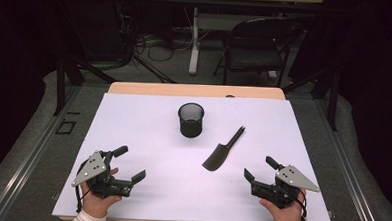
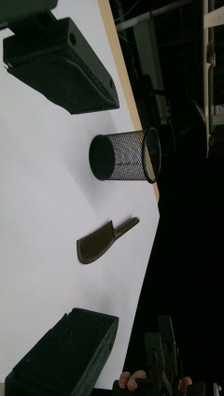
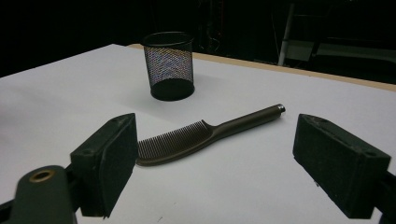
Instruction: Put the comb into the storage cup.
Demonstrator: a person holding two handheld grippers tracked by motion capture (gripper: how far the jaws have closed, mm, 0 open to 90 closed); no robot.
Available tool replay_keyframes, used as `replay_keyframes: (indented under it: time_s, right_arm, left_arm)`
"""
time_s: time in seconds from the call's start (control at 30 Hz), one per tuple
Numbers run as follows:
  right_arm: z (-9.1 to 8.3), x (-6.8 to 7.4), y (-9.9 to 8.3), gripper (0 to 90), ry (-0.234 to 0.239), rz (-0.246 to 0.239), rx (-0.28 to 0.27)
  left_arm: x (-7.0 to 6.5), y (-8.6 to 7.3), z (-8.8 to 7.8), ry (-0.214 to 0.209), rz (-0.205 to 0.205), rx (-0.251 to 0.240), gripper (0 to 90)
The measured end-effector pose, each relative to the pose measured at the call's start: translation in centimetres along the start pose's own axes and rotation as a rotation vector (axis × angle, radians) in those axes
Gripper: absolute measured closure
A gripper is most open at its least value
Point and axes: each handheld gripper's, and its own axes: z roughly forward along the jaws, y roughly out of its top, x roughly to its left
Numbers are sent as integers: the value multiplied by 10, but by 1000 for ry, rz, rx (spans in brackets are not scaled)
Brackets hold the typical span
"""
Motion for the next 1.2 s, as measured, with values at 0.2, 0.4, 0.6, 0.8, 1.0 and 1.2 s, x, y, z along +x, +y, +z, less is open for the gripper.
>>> replay_keyframes:
  time_s: [0.2,0.4,0.6,0.8,1.0,1.2]
  right_arm:
    - [0,0,0,147,5,-2,1]
    - [3,-2,-1,161,21,1,29]
    - [8,-4,1,224,10,2,49]
    - [14,-8,5,308,-2,36,86]
    - [21,-12,11,382,13,56,130]
    - [32,-13,18,408,22,31,148]
  left_arm:
    - [0,-1,0,8,-3,8,5]
    - [1,-1,0,5,-15,17,5]
    - [1,-1,1,8,-32,33,5]
    - [1,-2,2,8,-32,48,5]
    - [2,-3,3,13,-36,53,11]
    - [2,-3,3,18,-43,57,12]
